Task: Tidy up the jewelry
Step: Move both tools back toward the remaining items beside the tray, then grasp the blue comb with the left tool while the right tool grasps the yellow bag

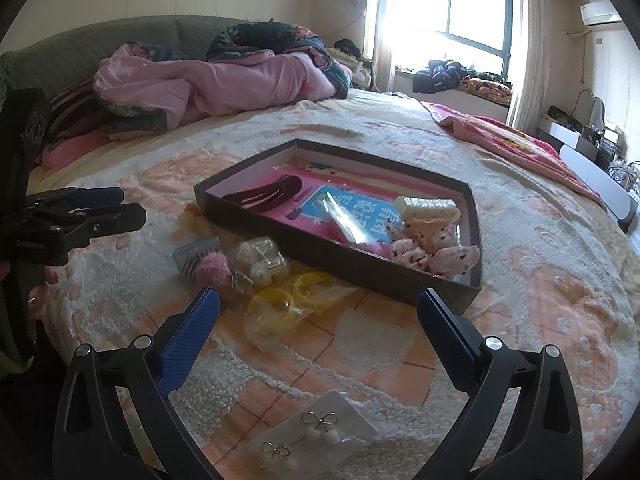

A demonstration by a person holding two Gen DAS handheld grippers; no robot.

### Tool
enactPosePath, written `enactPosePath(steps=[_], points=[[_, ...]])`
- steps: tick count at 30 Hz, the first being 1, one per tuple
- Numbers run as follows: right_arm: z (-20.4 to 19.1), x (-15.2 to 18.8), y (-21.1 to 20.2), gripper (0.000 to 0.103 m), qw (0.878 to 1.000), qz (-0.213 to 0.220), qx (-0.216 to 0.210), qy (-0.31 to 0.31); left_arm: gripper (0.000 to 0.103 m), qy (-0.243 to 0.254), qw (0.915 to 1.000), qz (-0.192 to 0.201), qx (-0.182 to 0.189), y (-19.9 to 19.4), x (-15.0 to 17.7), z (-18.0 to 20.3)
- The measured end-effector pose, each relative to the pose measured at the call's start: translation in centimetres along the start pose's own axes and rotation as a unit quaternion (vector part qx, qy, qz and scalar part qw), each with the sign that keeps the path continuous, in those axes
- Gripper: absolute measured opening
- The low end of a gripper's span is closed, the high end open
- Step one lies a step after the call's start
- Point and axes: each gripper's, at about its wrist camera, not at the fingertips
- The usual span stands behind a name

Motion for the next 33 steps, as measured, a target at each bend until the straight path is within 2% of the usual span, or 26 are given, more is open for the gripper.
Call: enactPosePath(steps=[12, 18, 24, 29, 33], points=[[-0.9, 0.5, 3.0, 0.096, 0.999, -0.041, 0.007, -0.02, 0.091, 0.017, 0.9986, -0.049, 0.005, 3.1, 1.2, 0.8], [-1.0, 0.3, 4.5, 0.096, 0.998, -0.057, 0.01, -0.027, 0.075, 0.02, 0.9976, -0.066, 0.011, 4.6, 1.2, 1.1], [-1.1, -0.1, 5.4, 0.096, 0.997, -0.065, 0.011, -0.027, 0.057, 0.016, 0.9974, -0.065, 0.026, 5.1, 0.7, 1.2], [-1.1, -0.3, 5.8, 0.096, 0.997, -0.071, 0.01, -0.024, 0.051, 0.013, 0.9968, -0.068, 0.039, 5.6, 0.5, 1.5], [-0.7, -0.4, 6.0, 0.095, 0.997, -0.075, 0.006, -0.016, 0.038, 0.012, 0.9957, -0.072, 0.058, 5.8, 0.4, 1.7]])
Point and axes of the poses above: each gripper's, at about its wrist camera, not at the fingertips, and y roughly the way its jaws point, z to its right, x to its underside, and after that the axes turned 8 degrees about -z, right-handed
